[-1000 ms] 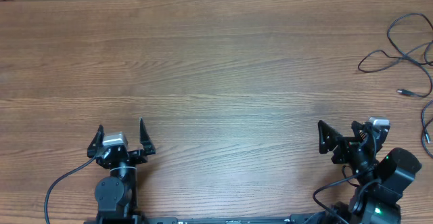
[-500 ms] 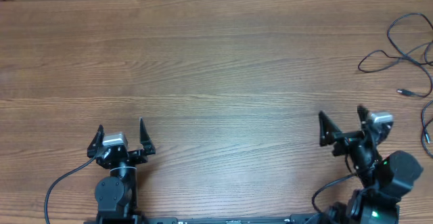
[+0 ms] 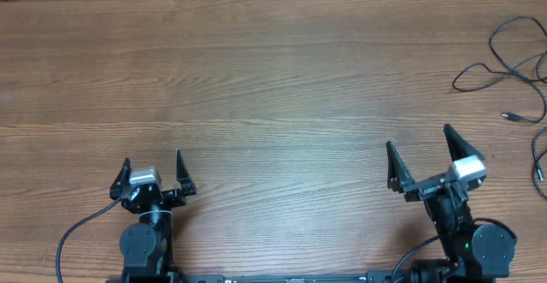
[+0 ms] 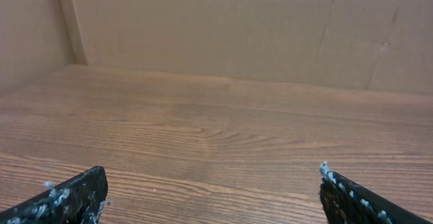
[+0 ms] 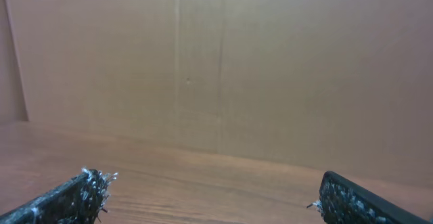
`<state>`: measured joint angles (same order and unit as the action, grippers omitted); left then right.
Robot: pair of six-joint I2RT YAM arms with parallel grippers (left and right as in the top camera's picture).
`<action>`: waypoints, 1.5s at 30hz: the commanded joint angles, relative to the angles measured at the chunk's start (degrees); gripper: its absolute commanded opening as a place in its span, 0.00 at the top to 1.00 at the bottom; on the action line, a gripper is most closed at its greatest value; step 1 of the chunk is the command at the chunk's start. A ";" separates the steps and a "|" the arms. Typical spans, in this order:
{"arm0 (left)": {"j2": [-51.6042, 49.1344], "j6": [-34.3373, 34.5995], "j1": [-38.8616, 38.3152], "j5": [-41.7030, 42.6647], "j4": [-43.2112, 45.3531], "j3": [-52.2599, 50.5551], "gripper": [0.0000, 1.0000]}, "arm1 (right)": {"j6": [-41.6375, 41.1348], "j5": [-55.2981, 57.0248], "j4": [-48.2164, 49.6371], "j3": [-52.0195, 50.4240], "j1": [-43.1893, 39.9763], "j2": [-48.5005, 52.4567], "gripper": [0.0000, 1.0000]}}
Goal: Untangle cables
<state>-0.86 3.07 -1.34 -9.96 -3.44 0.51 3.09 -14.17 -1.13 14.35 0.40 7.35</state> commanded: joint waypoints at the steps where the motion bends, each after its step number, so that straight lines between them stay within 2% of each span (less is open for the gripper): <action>1: 0.61 0.76 0.48 -0.96 0.20 -0.22 0.00 | 0.20 2.14 2.56 -4.98 0.17 -4.42 0.00; 9: 0.61 0.76 0.48 -0.96 0.20 -0.22 0.00 | 0.17 1.92 14.40 -13.99 -0.63 -7.19 0.00; 12: 0.61 0.76 0.48 -0.96 0.20 -0.24 0.00 | -0.04 1.25 14.05 -13.92 -2.34 -7.19 0.00; 15: 0.61 0.76 0.48 -0.96 0.20 -0.24 0.00 | -0.04 1.29 10.05 -13.90 -3.61 -7.19 0.00; 20: 0.61 0.76 0.48 -0.96 0.20 -0.22 0.00 | -0.04 1.49 -3.13 -13.90 -3.65 -7.19 0.00; 31: 0.61 0.76 0.48 -0.96 0.20 -0.22 0.00 | -0.02 5.64 -3.08 -13.88 -3.63 -7.19 0.00; 45: 0.61 0.76 0.48 -0.96 0.20 -0.24 0.00 | -0.02 5.57 -3.02 -13.88 -3.63 -7.19 0.00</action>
<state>-0.86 3.07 -1.34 -9.98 -3.46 0.51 3.01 -9.41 -4.29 1.06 -3.01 0.62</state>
